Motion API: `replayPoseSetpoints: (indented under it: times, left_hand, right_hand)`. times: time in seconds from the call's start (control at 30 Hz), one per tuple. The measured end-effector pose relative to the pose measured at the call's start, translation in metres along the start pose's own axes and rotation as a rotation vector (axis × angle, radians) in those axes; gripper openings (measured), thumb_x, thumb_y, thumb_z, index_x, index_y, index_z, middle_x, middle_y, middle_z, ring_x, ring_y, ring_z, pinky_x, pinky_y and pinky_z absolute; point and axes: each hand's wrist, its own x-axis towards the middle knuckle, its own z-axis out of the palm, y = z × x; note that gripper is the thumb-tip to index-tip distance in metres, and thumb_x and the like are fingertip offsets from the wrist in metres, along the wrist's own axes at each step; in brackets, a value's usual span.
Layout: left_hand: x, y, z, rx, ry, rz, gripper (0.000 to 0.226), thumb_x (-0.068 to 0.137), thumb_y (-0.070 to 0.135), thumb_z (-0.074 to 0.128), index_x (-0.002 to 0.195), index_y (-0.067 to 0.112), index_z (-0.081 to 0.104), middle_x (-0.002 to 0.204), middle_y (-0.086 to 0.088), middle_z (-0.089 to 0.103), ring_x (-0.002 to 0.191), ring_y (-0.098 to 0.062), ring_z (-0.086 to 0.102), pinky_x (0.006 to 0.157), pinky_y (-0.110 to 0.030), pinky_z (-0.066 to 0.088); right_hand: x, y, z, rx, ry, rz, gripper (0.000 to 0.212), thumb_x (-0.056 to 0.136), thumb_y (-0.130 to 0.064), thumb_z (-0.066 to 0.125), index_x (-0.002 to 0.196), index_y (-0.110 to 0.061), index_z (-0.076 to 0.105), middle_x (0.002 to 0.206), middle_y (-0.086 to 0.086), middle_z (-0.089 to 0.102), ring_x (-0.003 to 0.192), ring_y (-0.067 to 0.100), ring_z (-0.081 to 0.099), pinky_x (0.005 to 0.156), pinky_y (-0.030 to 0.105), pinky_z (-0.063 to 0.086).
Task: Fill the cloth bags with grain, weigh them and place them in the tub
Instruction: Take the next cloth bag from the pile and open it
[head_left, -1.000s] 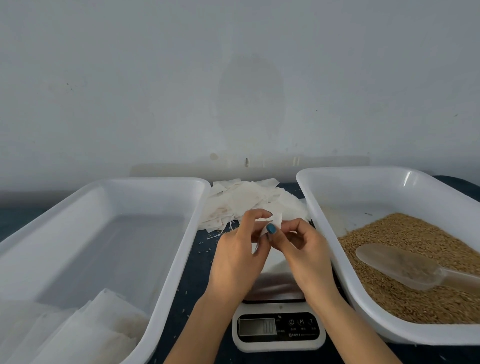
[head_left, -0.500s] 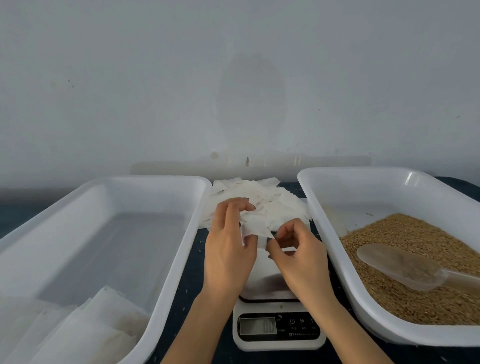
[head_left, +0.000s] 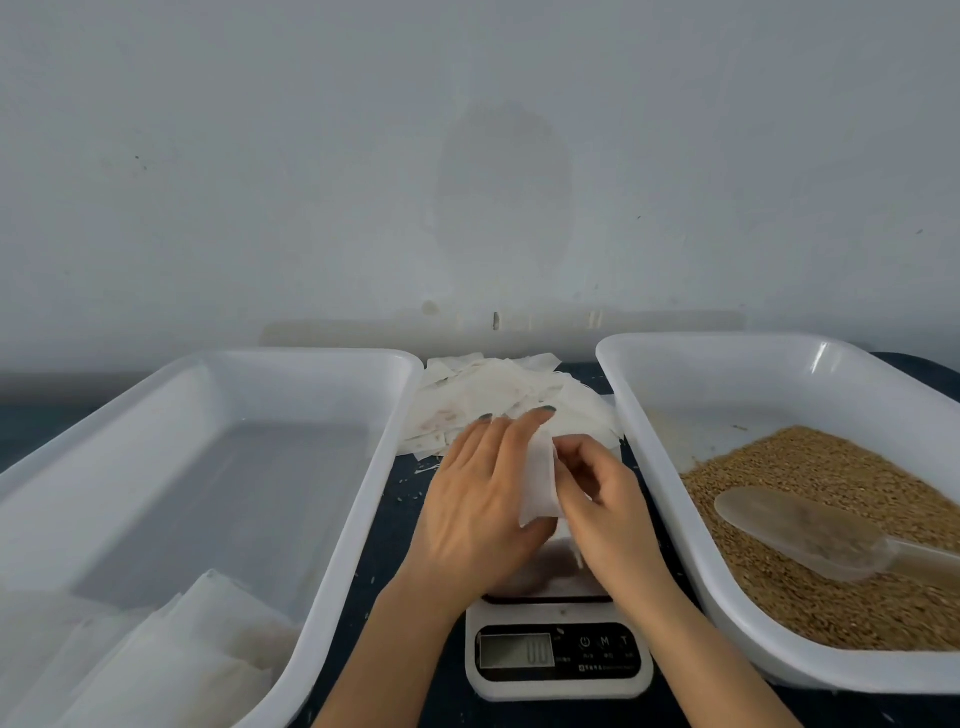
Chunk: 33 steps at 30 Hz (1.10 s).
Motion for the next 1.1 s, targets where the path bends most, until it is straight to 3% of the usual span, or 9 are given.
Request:
replayPoseSetpoints:
  times: [0.1,0.23,0.37,0.47,0.57,0.7,0.83,0.97,1.1]
  left_hand:
    - [0.0,-0.003,-0.003,0.001,0.08,-0.064,0.062,0.068,0.033,0.069,0.125,0.018,0.049,0.113,0.003,0.062,0.103,-0.015,0.057,0.098,-0.021,0.036]
    - [0.0,-0.004,-0.006,0.052,0.168,-0.103,0.042,0.079,0.044,0.056,0.109,0.015,0.054,0.098,0.003,0.063,0.08,-0.016,0.062,0.063,-0.02,0.044]
    - [0.001,-0.007,-0.009,0.035,0.135,-0.22,0.038,0.082,0.042,0.065,0.106,0.014,0.055,0.095,0.004,0.062,0.07,-0.015,0.06,0.043,-0.022,0.037]
    - [0.001,-0.008,-0.011,0.031,0.109,-0.229,0.038,0.08,0.042,0.058,0.102,0.012,0.057,0.089,0.003,0.062,0.057,-0.008,0.043,0.042,-0.013,0.02]
    - [0.0,-0.007,-0.011,0.038,0.085,-0.19,0.036,0.072,0.031,0.07,0.099,0.009,0.059,0.084,0.002,0.062,0.052,-0.008,0.038,0.042,-0.011,0.014]
    - [0.001,-0.004,-0.016,0.015,0.073,-0.178,0.041,0.077,0.051,0.052,0.094,0.014,0.059,0.075,0.01,0.06,0.051,-0.006,0.041,0.041,-0.014,0.022]
    - [0.001,-0.006,-0.014,-0.015,0.034,-0.184,0.048,0.075,0.057,0.05,0.1,0.017,0.061,0.089,0.01,0.064,0.076,-0.012,0.06,0.062,-0.023,0.042]
    - [-0.001,-0.01,-0.012,-0.127,-0.059,-0.227,0.034,0.082,0.044,0.064,0.105,0.02,0.057,0.092,0.01,0.064,0.076,-0.011,0.06,0.062,-0.035,0.052]
    - [0.0,-0.017,-0.009,-0.315,-0.128,-0.244,0.025,0.085,0.019,0.072,0.103,0.013,0.055,0.091,0.003,0.065,0.081,-0.017,0.062,0.069,-0.044,0.052]
  right_hand:
    - [0.0,0.001,0.0,-0.002,0.017,-0.018,0.01,0.096,-0.015,0.06,0.095,-0.024,0.065,0.085,-0.011,0.069,0.085,0.008,0.066,0.073,0.019,0.051]
    - [0.0,0.0,0.0,-0.004,0.081,-0.03,0.014,0.092,-0.013,0.065,0.099,-0.024,0.06,0.09,-0.016,0.065,0.088,0.004,0.064,0.076,0.017,0.051]
    - [-0.004,-0.005,0.0,-0.141,0.078,-0.206,0.015,0.092,-0.039,0.056,0.099,-0.027,0.063,0.098,-0.016,0.062,0.099,0.01,0.062,0.081,0.021,0.052]
    - [-0.007,-0.005,0.002,-0.416,0.027,-0.355,0.029,0.091,-0.048,0.054,0.103,-0.025,0.066,0.107,-0.017,0.058,0.109,0.007,0.054,0.09,0.023,0.047]
    - [-0.008,-0.006,0.005,-0.491,-0.005,-0.458,0.03,0.091,-0.045,0.057,0.09,-0.017,0.07,0.101,-0.016,0.061,0.109,0.006,0.051,0.089,0.032,0.048]
    - [-0.008,-0.008,0.001,-0.428,-0.001,-0.465,0.03,0.098,-0.044,0.05,0.087,-0.022,0.068,0.112,-0.012,0.062,0.12,0.009,0.053,0.09,0.039,0.051]
    - [-0.01,-0.008,0.003,-0.463,0.015,-0.438,0.038,0.102,-0.051,0.035,0.078,-0.027,0.05,0.113,0.004,0.064,0.128,0.012,0.05,0.1,0.057,0.046]
    - [-0.011,-0.01,0.003,-0.505,0.032,-0.466,0.029,0.103,-0.045,0.036,0.076,-0.033,0.042,0.105,0.011,0.066,0.138,-0.014,0.023,0.1,0.065,0.043]
    - [-0.013,-0.016,0.002,-0.667,0.006,-0.529,0.017,0.097,-0.031,0.045,0.081,-0.035,0.04,0.088,-0.007,0.065,0.141,0.018,0.039,0.104,0.066,0.037]
